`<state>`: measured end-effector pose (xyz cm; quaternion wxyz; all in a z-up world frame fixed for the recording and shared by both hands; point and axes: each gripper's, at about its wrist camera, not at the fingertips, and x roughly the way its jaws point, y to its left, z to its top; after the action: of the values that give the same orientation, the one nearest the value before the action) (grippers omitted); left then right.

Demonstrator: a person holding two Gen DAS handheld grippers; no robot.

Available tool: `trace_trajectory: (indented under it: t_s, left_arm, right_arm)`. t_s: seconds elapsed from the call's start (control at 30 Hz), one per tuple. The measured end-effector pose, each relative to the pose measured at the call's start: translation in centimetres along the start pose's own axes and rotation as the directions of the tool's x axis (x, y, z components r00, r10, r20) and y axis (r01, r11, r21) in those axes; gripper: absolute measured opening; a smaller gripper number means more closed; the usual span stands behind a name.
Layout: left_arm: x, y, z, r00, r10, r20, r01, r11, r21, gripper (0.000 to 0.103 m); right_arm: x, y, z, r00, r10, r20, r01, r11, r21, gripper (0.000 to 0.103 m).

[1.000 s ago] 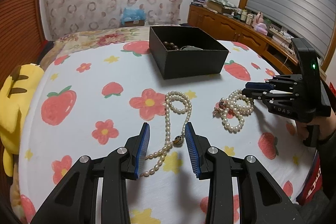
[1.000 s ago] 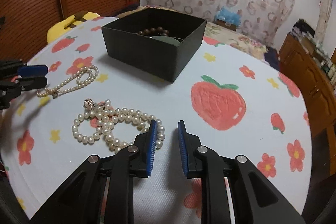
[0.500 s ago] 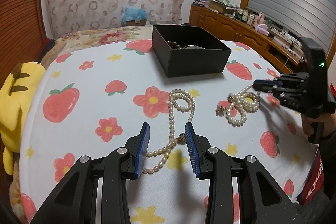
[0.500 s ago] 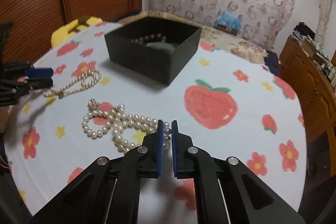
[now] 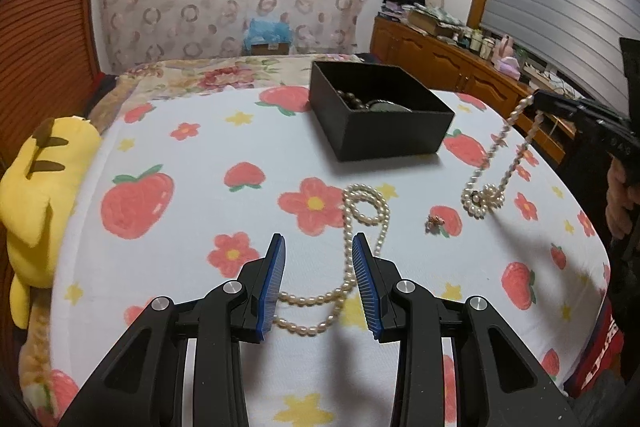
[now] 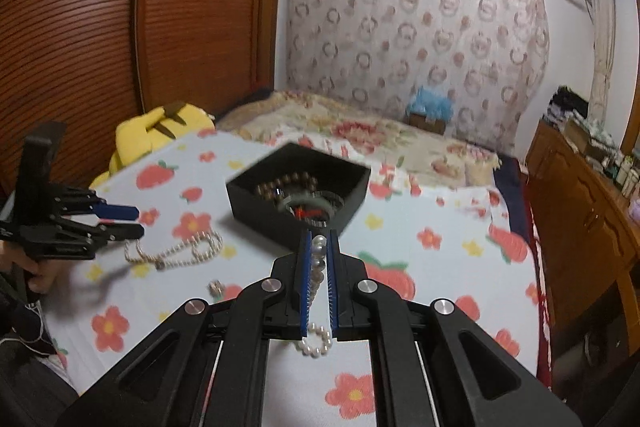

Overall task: Organize jewelry
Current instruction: 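Lift the pearl strand high with the right gripper, then grasp the pendant of the long pearl necklace with the left gripper while the right holds its strand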

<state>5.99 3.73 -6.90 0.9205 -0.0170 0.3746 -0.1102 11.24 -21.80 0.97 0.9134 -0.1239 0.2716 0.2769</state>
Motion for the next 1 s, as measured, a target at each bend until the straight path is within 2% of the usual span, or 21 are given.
trace_trajectory:
  t_s: [0.3, 0.37, 0.4, 0.67, 1.0]
  left_arm:
    - [-0.8, 0.6, 0.4, 1.0, 0.008, 0.013, -0.007, 1.0, -0.014, 0.034]
    - [-0.8, 0.4, 0.5, 1.0, 0.003, 0.014, -0.003, 1.0, -0.013, 0.046]
    - [-0.8, 0.2, 0.5, 1.0, -0.002, 0.015, 0.002, 1.0, -0.011, 0.047]
    - [1.0, -4.4, 1.4, 0.998, -0.055, -0.011, 0.056, 0.995, 0.079, 0.047]
    - [5.5, -9.2, 1.5, 0.988, -0.111, -0.109, 0.127, 0.98, 0.155, 0.047]
  right_arm:
    - [-1.6, 0.2, 2.6, 0.998, -0.01, 0.057, 0.011, 1.0, -0.016, 0.008]
    - [-1.7, 0.1, 2.7, 0.998, -0.013, 0.058, 0.014, 1.0, -0.012, 0.008]
    - [-1.7, 0.1, 2.8, 0.998, -0.013, 0.058, 0.014, 1.0, -0.01, 0.008]
    - [-1.7, -0.1, 3.0, 0.998, -0.019, 0.057, 0.019, 1.0, -0.012, 0.008]
    - [-2.0, -0.7, 3.6, 0.997, -0.023, 0.071, 0.022, 1.0, 0.003, 0.008]
